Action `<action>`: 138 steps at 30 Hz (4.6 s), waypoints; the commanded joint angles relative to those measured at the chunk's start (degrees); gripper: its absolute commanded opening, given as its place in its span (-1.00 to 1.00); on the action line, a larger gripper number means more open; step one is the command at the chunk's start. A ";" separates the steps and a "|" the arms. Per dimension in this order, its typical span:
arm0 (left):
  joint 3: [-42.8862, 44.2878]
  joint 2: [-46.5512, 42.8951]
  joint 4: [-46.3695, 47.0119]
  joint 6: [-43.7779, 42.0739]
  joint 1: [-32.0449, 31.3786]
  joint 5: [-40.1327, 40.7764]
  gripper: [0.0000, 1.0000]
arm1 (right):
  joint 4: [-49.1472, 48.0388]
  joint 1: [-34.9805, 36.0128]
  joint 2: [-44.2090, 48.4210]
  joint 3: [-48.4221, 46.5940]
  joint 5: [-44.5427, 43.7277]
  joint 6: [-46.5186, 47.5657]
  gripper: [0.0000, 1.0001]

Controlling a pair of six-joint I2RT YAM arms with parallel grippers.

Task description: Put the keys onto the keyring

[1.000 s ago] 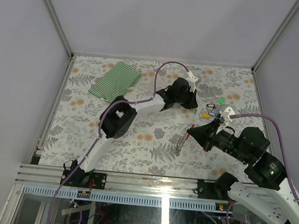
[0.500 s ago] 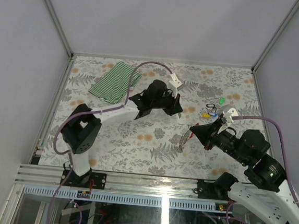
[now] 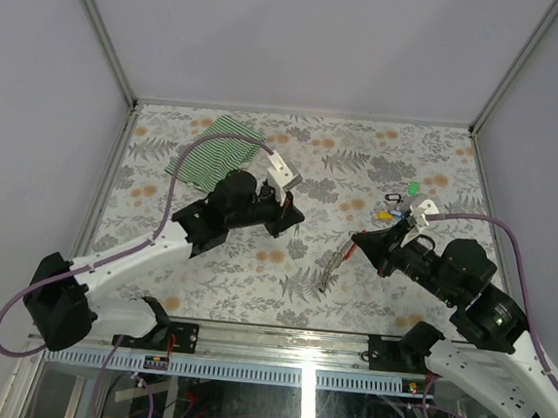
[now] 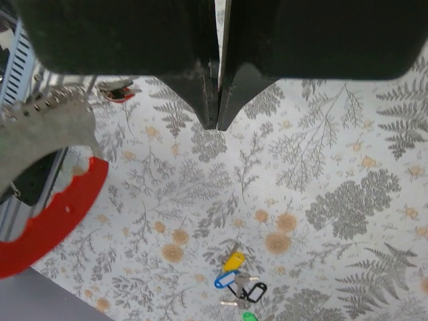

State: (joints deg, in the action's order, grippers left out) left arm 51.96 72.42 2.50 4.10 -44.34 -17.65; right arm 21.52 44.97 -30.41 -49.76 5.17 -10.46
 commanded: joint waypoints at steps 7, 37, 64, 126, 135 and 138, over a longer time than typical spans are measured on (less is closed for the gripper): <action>-0.87 -0.87 -27.18 13.29 -2.05 2.21 -1.00 | -2.86 0.28 -1.90 -1.72 -3.17 2.17 -1.00; 0.16 20.23 -18.22 11.55 -0.06 12.93 -0.67 | -3.20 0.29 -2.71 -0.11 -0.58 -1.47 -1.00; -5.13 15.19 -18.58 17.35 0.45 11.90 -0.38 | -3.87 0.27 -4.18 0.45 0.94 -1.94 -1.00; -1.54 -27.33 -5.05 -6.65 -1.50 0.36 -1.00 | -16.94 0.29 -20.21 -13.89 35.85 -0.02 -1.00; 1.44 -30.54 -1.24 -14.15 -1.59 -14.33 -1.00 | -32.41 0.29 -19.59 -11.88 42.92 -4.22 -1.00; 4.60 -28.54 -2.72 -16.23 -1.59 -20.22 -1.00 | -37.98 0.29 -19.88 -11.25 47.00 -6.02 -1.00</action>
State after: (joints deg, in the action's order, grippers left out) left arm 52.14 42.00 -2.55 -7.18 -45.67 -27.38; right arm -2.76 44.99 -51.31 -60.88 45.32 -13.10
